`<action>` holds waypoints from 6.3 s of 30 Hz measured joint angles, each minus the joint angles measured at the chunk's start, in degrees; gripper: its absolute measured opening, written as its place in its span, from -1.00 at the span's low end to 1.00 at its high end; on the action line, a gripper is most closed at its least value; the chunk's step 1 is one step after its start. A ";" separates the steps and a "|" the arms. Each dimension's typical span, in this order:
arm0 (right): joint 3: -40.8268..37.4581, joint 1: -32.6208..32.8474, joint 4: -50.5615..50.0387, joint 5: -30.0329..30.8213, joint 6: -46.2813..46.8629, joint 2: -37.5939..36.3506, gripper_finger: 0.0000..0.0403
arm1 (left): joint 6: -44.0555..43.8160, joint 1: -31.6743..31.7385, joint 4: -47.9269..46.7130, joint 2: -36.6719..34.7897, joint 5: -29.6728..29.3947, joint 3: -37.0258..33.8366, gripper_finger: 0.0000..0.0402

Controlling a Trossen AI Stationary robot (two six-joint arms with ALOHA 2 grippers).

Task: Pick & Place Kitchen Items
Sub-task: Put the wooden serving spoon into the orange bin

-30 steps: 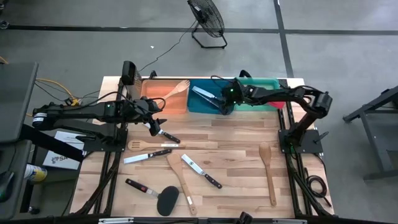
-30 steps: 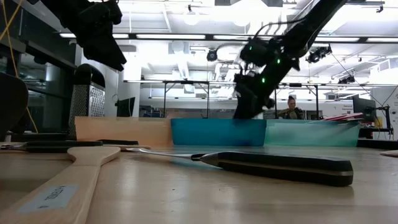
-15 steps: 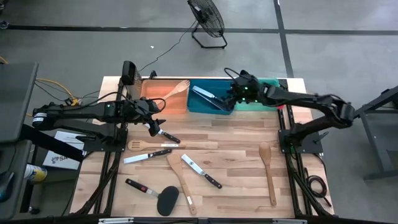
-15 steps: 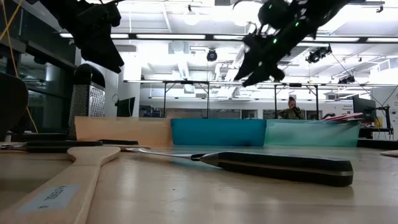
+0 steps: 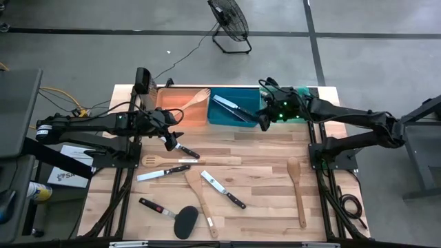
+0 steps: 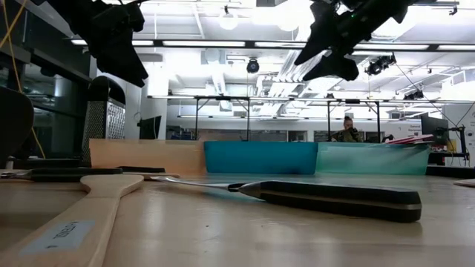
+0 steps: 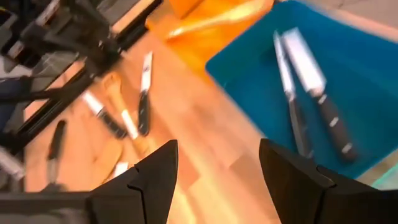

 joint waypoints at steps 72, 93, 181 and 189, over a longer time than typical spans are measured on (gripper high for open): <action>-2.67 63.72 -36.56 2.08 93.60 18.55 -0.04 | 0.44 -0.01 0.51 -0.02 0.00 0.00 0.28; -12.81 63.06 -26.04 3.13 95.41 18.46 -0.09 | 0.44 0.00 0.68 -0.02 0.00 0.00 0.28; -7.15 62.65 -11.70 58.98 65.10 16.63 -0.68 | -0.63 0.00 5.64 1.00 3.24 -0.02 0.28; -7.10 59.79 0.41 67.29 48.86 16.59 -0.68 | 2.26 -0.02 15.77 7.40 10.55 -0.07 0.28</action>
